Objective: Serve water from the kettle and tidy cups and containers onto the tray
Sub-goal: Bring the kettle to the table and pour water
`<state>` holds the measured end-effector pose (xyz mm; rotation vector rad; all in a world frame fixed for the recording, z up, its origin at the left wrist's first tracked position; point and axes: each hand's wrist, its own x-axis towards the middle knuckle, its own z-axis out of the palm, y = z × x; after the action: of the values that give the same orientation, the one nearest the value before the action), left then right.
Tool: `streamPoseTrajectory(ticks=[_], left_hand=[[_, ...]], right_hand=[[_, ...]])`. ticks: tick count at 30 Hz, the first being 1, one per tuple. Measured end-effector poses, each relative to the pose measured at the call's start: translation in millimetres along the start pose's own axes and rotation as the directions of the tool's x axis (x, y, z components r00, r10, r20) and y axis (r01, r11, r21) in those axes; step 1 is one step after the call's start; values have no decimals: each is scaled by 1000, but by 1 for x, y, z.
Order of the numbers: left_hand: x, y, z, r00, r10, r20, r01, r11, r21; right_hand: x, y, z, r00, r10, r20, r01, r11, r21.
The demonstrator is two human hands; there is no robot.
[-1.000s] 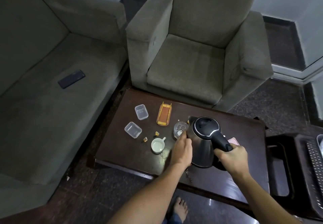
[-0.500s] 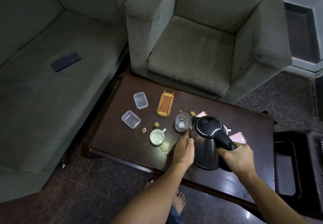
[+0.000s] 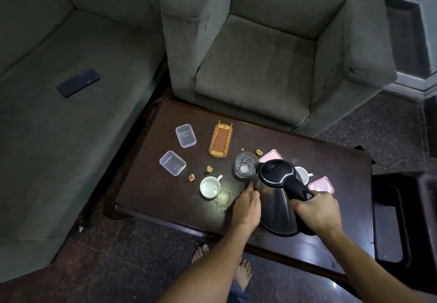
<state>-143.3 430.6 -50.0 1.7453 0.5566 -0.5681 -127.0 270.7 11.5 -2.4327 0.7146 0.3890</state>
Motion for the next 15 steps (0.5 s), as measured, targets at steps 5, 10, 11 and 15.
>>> streamPoseTrajectory(ticks=[5,10,11,15], left_hand=[[5,-2,-1,1000,-25,10,25,1000,-4],[9,-1,-3,999,-34,20,34,999,0],[9,-1,-3,999,-35,21,35,999,-1],[9,-2,-1,999,-42,17,42,999,-1]], right_hand=[[4,-8,0,999,2,32,-1,999,-36],[8,-12,-1,998,-2,56,4,999,-46],[8,-13,-1,998,1,59,1,999,-47],[11,-15,-2,998,12,69,-8,998,-59]])
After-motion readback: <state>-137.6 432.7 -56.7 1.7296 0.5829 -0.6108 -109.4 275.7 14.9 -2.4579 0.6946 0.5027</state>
